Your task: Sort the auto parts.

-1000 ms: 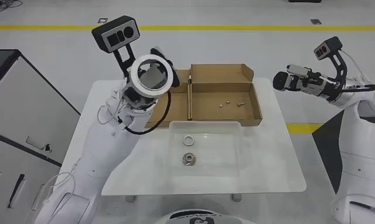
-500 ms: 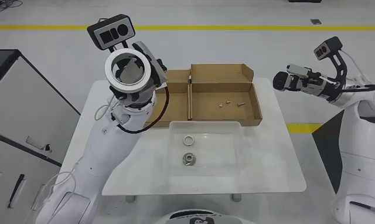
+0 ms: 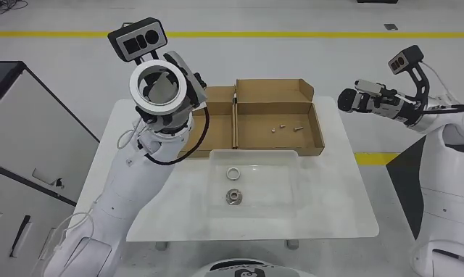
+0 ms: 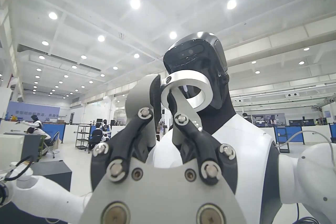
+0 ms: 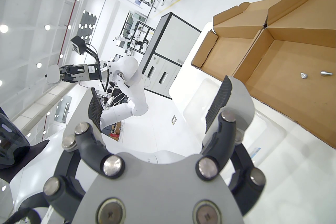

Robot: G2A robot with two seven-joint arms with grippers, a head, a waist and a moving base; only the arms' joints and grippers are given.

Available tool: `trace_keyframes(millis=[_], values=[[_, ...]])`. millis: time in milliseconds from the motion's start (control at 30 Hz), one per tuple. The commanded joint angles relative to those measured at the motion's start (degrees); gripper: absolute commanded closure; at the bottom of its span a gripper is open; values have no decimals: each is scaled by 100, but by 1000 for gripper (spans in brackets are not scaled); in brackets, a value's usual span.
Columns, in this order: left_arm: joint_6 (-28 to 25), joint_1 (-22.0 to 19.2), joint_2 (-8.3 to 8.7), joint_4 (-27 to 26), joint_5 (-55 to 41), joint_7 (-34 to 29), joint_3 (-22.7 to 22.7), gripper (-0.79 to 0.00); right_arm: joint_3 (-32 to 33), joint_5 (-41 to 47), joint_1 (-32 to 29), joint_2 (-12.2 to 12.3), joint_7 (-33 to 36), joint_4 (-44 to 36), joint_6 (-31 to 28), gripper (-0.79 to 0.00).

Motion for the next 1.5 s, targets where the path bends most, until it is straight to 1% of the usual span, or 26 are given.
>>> trace_keyframes(millis=[0, 67, 200, 433, 567, 667, 933, 1033, 1167, 1267, 1333, 1433, 1467], values=[[122, 50, 3, -29, 140, 79, -42, 0, 0, 0, 0, 0, 0, 0, 0, -785], [390, 123, 11, 12, 460, 235, -133, 0, 0, 0, 0, 0, 0, 0, 0, -785], [1137, 119, 43, 138, 1518, 504, -351, 0, 0, 0, 0, 0, 0, 0, 0, -785], [2018, 122, 78, 535, 2644, 806, -557, 0, 0, 0, 0, 0, 0, 0, 0, -785], [2541, 143, 120, 610, 3416, 877, -687, 0, 0, 0, 0, 0, 0, 0, 0, -785], [3042, 195, 179, 573, 4064, 697, -801, 0, 0, 0, 0, 0, 0, 0, 0, -785], [4497, 407, 379, 232, 5717, -215, -1070, 0, 0, 0, 0, 0, 0, 0, 0, -785], [4834, 459, 444, 97, 6423, -429, -1125, 0, 0, 0, 0, 0, 0, 0, 0, -785], [5087, 483, 512, 1, 7180, -694, -1131, 0, 0, 0, 0, 0, 0, 0, 0, -785], [5247, 423, 548, 47, 7554, -1020, -1060, 0, 0, 0, 0, 0, 0, 0, 0, -785], [5307, 295, 575, 149, 7962, -1386, -939, 0, 0, 0, 0, 0, 0, 0, 0, -785], [5305, 30, 583, 415, 8276, -1706, -751, 0, 0, 0, 0, 0, 0, 0, 0, -785], [5290, -70, 577, 522, 8324, -1696, -703, 0, 0, 0, 0, 0, 0, 0, 0, -785]])
